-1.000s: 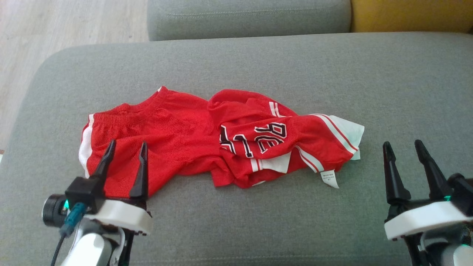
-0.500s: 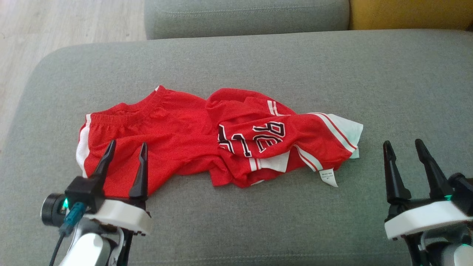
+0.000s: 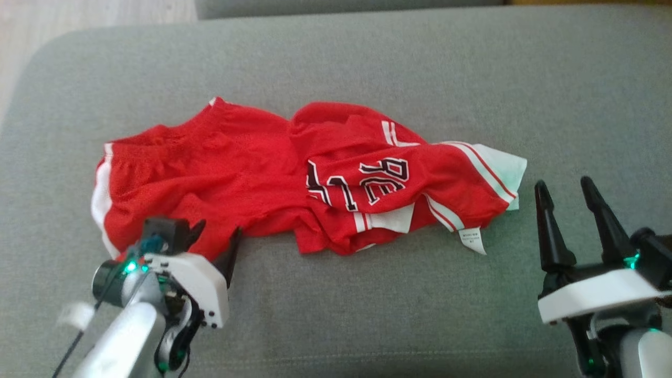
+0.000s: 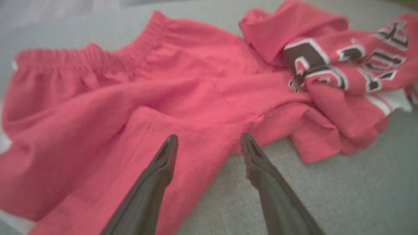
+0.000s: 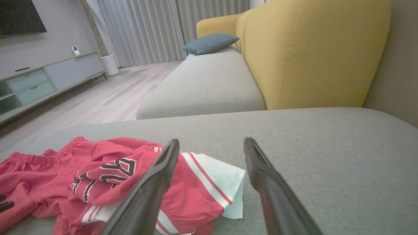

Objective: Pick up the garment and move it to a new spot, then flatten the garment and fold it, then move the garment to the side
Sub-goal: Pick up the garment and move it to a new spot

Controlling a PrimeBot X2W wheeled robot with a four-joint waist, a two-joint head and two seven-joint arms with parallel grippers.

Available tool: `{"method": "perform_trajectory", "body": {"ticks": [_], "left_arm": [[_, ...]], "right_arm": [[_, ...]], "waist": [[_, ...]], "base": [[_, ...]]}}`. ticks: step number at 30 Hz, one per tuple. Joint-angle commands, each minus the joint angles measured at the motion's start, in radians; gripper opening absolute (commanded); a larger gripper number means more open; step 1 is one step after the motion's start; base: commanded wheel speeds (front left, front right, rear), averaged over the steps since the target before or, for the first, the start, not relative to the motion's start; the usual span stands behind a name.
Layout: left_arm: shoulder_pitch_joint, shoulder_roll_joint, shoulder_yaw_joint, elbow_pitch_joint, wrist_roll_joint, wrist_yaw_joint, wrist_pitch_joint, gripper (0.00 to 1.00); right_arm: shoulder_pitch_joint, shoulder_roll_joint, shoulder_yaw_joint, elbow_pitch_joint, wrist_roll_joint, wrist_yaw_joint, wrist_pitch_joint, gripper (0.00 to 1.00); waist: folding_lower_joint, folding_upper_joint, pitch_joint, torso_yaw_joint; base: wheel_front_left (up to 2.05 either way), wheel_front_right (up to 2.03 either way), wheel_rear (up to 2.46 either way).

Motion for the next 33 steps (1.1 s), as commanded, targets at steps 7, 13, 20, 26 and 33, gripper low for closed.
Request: {"method": "perform_trajectory", "body": {"ticks": [7,13,20,26,33], "left_arm": [[-0.117,0.012,0.01,0.119,-0.04,-0.043,0.14,1.0],[-0.159,0.026,0.003,0.151,0.002,-0.024,0.091,0.0],[-0.166,0.038,0.056,-0.002,0.034,0.027,-0.118,0.0],[-0.185,0.09,0.141,-0.236,0.04,0.082,-0.178,0.0],[-0.262,0.162,0.215,-0.351,0.032,0.097,-0.128,0.0]], "right_arm": [[-0.058,-0.006,0.029,-0.021,0.016,-0.001,-0.013,1.0],[-0.067,-0.006,0.023,-0.008,0.026,-0.001,-0.024,1.0],[-0.056,-0.006,0.01,-0.001,0.035,-0.001,-0.032,1.0],[-0.039,-0.006,0.002,0.006,0.056,-0.001,-0.036,1.0],[-0.029,-0.006,-0.004,0.013,0.066,-0.001,-0.044,1.0]], "waist": [[0.0,-0.0001,0.058,-0.026],[0.0,-0.0001,0.057,-0.02],[0.0,-0.0001,0.022,0.022],[0.0,-0.0001,-0.01,0.099],[0.0,-0.0001,-0.024,0.197]], "base": [[0.0,0.0,0.0],[0.0,0.0,0.0],[0.0,0.0,0.0],[0.0,0.0,0.0],[0.0,0.0,0.0]]}}
